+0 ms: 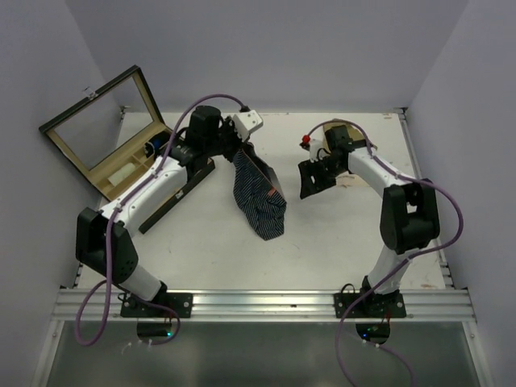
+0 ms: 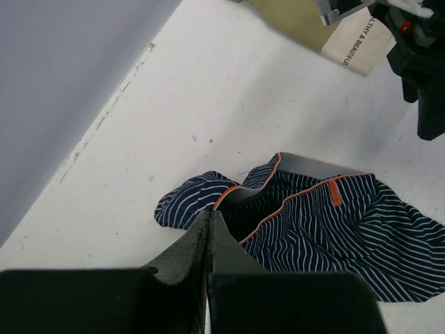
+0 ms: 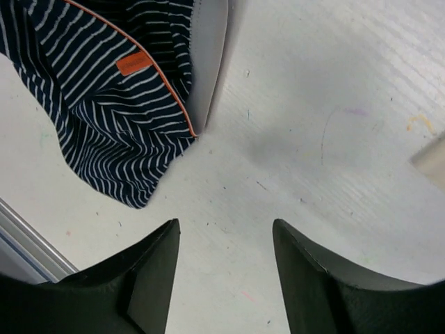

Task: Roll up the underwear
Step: Flatten the underwear

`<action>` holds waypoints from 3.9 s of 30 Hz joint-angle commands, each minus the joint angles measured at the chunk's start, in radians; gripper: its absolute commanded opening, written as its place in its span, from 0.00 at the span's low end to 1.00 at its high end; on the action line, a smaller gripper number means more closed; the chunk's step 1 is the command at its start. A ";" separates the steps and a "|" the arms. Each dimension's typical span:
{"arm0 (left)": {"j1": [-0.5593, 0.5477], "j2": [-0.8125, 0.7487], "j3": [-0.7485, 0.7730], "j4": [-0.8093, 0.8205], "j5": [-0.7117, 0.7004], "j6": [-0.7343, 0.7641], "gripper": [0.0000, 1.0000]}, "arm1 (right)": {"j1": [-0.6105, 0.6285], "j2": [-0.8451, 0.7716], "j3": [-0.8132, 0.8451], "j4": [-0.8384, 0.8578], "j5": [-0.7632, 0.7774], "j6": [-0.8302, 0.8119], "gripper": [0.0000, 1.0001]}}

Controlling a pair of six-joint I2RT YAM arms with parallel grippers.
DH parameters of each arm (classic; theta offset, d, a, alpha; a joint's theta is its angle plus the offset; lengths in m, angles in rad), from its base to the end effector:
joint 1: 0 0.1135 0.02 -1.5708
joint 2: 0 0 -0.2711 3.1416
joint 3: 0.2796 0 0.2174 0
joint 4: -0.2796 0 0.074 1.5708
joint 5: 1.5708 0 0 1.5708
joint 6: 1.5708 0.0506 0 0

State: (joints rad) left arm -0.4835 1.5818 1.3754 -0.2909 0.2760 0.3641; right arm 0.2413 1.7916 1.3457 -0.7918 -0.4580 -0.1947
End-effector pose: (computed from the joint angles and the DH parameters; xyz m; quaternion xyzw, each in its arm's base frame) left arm 0.3014 -0.1738 0.3420 0.4142 0.7470 -0.1482 0.4985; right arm 0.3178 0.1013 0.2292 -0.2445 0.9296 0.2276 0.1562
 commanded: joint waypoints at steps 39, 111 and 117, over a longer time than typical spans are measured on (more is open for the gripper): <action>0.010 -0.241 0.024 0.044 0.200 0.188 0.00 | 0.139 0.305 -0.094 0.960 -0.470 0.406 0.63; 0.072 -0.192 -0.208 -0.074 0.126 0.002 0.54 | -0.004 0.106 0.349 -0.333 -0.142 -0.117 0.47; 0.195 0.050 -0.011 -0.443 0.399 0.453 0.56 | 0.107 0.005 0.144 -0.166 -0.061 -0.063 0.58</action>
State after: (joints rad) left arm -0.3687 1.5009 1.2514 -0.4961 0.5007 0.4919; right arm 0.2928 1.8309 1.5692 -1.0512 -0.5583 -0.3012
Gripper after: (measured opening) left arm 0.553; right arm 0.533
